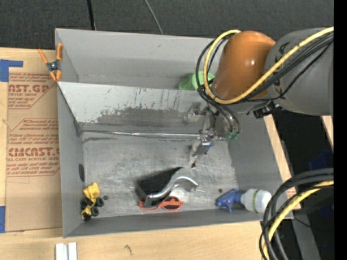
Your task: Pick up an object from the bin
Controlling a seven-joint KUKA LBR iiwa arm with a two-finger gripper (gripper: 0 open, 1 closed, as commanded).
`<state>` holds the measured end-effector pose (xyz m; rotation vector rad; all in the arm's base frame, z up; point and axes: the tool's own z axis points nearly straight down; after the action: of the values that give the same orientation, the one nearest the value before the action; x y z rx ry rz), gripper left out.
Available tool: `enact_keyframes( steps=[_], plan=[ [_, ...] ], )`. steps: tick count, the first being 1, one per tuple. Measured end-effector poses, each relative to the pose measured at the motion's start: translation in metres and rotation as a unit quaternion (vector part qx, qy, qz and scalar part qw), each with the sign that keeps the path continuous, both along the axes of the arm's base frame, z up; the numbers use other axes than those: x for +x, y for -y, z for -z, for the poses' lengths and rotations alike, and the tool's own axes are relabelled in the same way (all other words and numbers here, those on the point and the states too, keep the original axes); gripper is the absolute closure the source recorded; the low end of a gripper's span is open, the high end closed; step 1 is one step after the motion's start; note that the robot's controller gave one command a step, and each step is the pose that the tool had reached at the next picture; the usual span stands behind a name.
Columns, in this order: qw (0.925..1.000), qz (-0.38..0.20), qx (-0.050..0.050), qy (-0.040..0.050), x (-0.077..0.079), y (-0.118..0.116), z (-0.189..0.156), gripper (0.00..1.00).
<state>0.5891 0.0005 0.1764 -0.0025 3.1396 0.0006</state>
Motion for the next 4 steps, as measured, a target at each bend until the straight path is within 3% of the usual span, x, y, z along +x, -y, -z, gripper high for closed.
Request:
enact_keyframes(
  steps=[1,2,3,4],
  plan=[
    [1.0000,0.000,0.000,0.0000,0.000,0.000,0.000,0.00],
    [0.9995,-0.032,-0.003,0.0020,-0.015,-0.002,0.065,0.00],
    [0.9995,-0.032,-0.002,0.0044,-0.015,-0.001,0.059,0.00],
    [0.9965,-0.080,-0.005,0.0237,-0.055,-0.011,0.061,0.00]
  ],
)
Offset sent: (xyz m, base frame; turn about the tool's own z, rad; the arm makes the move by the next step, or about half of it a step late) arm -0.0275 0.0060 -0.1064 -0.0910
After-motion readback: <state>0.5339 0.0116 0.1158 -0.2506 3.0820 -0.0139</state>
